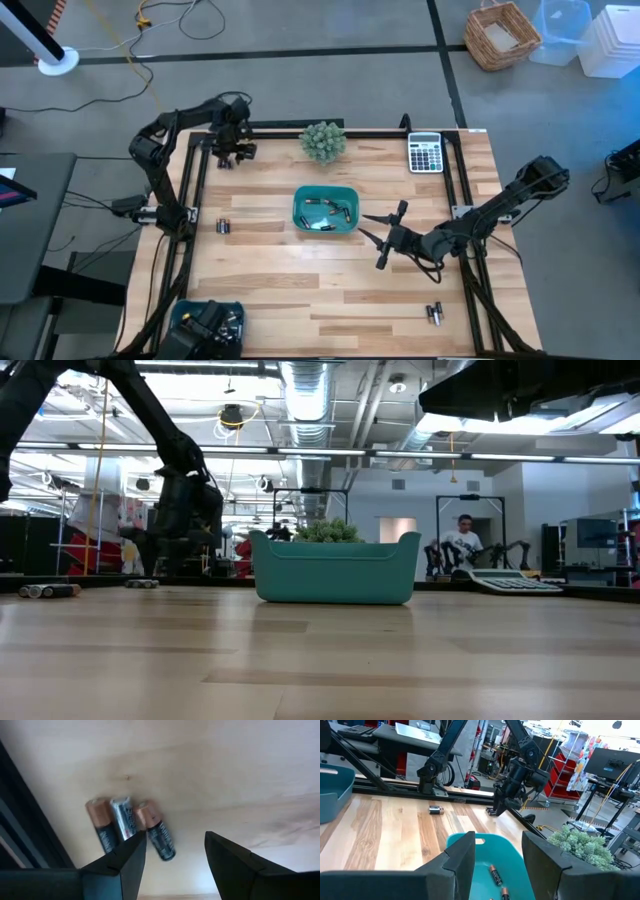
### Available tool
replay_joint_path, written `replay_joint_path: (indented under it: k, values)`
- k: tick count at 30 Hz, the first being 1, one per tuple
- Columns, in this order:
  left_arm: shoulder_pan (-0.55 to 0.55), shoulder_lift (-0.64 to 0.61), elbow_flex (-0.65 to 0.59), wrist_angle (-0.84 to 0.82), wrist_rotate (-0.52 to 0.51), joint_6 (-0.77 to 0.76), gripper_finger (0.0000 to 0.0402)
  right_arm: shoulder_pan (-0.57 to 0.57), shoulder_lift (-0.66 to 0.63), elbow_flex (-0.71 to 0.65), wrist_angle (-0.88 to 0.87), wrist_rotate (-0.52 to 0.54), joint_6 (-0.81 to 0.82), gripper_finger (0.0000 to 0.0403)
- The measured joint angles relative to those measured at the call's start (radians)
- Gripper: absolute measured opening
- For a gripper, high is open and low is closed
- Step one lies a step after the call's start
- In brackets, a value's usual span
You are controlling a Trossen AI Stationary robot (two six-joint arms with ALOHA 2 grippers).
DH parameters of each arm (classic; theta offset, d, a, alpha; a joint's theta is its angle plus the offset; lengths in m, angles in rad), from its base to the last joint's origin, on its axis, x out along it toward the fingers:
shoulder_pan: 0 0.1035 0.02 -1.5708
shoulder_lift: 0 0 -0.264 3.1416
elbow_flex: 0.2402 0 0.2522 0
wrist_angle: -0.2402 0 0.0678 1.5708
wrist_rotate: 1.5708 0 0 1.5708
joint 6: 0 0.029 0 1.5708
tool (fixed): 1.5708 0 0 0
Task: Sort batteries
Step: Put the black battery into the green bin
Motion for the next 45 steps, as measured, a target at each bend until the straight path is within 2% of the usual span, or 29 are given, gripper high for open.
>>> replay_joint_path:
  k: [10, 17, 30, 35, 40, 45]
  values:
    - [0.003, -0.004, 0.058, 0.003, 0.017, 0.012, 0.0195, -0.001, 0.000, 0.000, 0.001, 0.000, 0.001, 0.0177]
    - [0.020, 0.037, 0.061, -0.005, 0.049, 0.013, 0.0174, -0.001, 0.000, 0.000, 0.001, 0.000, 0.001, 0.0177]
    - [0.011, 0.062, 0.092, -0.052, 0.010, 0.018, 0.0169, -0.001, 0.000, 0.000, 0.001, 0.000, 0.002, 0.0177]
    - [0.011, 0.062, 0.092, -0.113, -0.043, 0.005, 0.0169, -0.001, 0.000, 0.000, 0.001, 0.000, 0.002, 0.0177]
    - [0.011, 0.062, 0.086, -0.129, -0.053, 0.000, 0.0169, -0.001, 0.000, 0.000, 0.000, 0.000, 0.002, 0.0177]
    - [0.012, 0.062, 0.058, -0.097, -0.019, -0.001, 0.0169, -0.001, 0.000, 0.000, -0.002, 0.000, 0.001, 0.0177]
